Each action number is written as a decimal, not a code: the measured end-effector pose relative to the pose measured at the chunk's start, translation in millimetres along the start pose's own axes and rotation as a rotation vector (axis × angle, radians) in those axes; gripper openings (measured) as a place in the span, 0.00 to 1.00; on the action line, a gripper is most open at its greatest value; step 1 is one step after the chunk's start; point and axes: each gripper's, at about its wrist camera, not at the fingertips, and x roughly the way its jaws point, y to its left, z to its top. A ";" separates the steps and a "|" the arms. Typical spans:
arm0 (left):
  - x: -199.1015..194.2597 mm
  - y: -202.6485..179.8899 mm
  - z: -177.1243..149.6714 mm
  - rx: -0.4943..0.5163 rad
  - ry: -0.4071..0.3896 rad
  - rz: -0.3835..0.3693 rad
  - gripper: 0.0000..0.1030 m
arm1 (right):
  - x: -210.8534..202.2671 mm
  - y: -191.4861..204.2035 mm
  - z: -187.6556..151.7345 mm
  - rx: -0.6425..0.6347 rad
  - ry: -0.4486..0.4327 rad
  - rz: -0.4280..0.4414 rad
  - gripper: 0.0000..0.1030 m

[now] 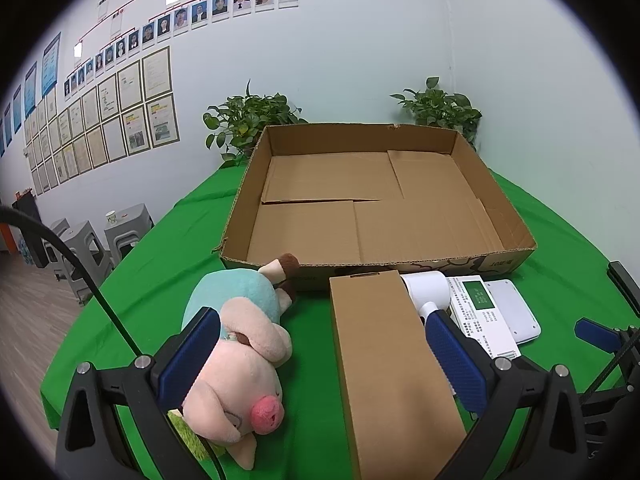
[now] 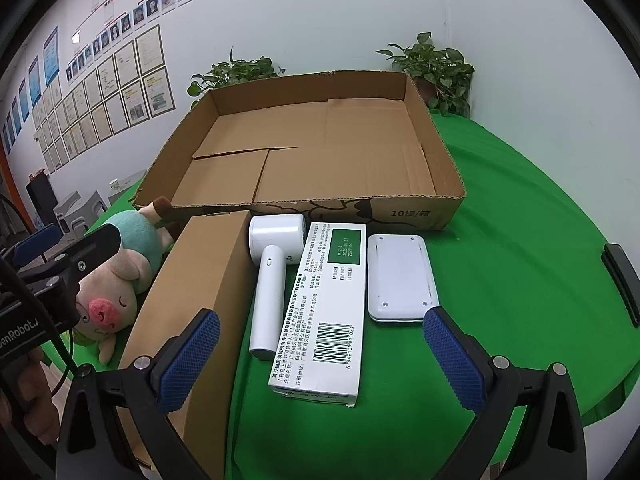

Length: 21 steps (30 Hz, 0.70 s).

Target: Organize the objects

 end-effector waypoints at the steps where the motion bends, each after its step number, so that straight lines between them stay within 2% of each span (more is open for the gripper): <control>1: -0.2 -0.2 -0.9 0.000 0.000 0.000 0.99 | -0.4 -0.3 -0.3 0.000 0.000 0.001 1.00; 21: 2.8 -0.2 -2.4 -0.003 0.002 -0.009 0.99 | 3.1 3.2 3.7 -0.009 0.003 -0.016 1.00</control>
